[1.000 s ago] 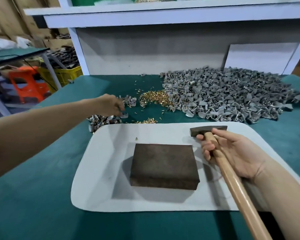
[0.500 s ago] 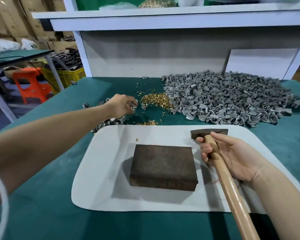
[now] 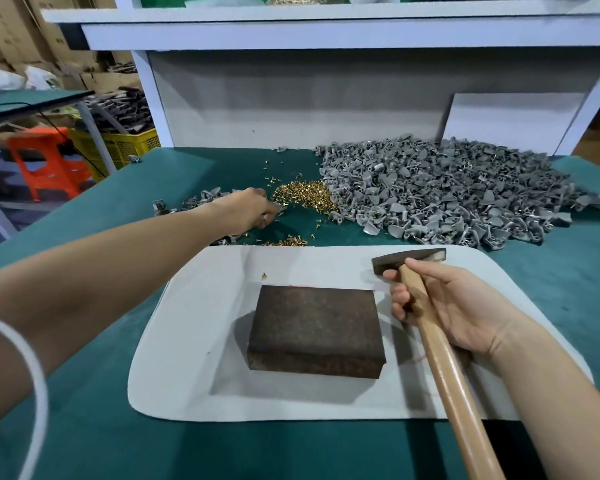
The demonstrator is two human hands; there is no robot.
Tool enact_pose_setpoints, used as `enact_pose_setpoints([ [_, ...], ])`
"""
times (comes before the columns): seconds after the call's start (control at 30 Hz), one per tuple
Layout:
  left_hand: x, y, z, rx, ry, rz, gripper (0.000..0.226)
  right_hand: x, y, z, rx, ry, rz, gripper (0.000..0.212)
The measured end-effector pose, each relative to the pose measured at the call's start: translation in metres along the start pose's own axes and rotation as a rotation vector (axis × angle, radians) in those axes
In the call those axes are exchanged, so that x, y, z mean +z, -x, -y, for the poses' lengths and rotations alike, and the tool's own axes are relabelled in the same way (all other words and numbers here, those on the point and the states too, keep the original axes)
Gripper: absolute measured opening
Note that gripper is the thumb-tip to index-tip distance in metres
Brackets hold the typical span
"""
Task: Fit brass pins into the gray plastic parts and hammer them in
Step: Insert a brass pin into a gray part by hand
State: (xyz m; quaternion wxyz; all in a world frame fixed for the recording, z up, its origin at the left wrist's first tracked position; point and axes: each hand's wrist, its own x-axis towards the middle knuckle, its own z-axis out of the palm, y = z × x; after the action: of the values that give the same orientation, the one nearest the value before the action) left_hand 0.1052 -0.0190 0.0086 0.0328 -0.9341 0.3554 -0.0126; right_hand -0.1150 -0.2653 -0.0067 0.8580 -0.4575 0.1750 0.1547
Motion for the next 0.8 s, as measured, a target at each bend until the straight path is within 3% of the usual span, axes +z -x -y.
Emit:
enact_pose_setpoints([
  [0.07,0.001,0.004,-0.004,-0.014,0.079,-0.032,0.009,0.004,-0.001,0.000,-0.052,0.093,-0.104,0.024],
  [0.13,-0.003,0.013,-0.016,-0.029,0.255,-0.171,0.008,0.005,-0.001,-0.001,-0.118,0.246,-0.224,0.030],
  [0.23,-0.014,0.044,-0.047,-0.097,0.740,-0.393,0.009,0.005,-0.003,-0.005,-0.263,0.550,-0.450,0.039],
  [0.33,-0.015,0.088,-0.078,-0.017,1.119,-0.480,0.023,0.006,-0.005,-0.007,-0.389,1.079,-0.719,0.048],
  [0.43,-0.005,0.114,-0.104,0.059,1.178,-0.455,0.021,0.001,-0.001,-0.003,-0.369,1.484,-0.900,0.051],
  [0.57,0.008,0.119,-0.115,0.053,1.223,-0.441,0.013,-0.009,0.008,-0.001,-0.270,1.543,-0.944,0.046],
  [0.63,0.012,0.120,-0.119,0.055,1.173,-0.476,0.015,-0.006,0.010,0.000,-0.305,1.535,-0.964,0.042],
  [0.73,0.012,0.121,-0.120,0.090,1.109,-0.526,0.012,0.010,0.013,-0.004,-0.766,1.425,-0.880,0.039],
  [0.8,0.012,0.124,-0.116,0.112,1.078,-0.549,0.010,0.032,0.017,-0.017,-1.087,1.277,-0.677,0.021],
])
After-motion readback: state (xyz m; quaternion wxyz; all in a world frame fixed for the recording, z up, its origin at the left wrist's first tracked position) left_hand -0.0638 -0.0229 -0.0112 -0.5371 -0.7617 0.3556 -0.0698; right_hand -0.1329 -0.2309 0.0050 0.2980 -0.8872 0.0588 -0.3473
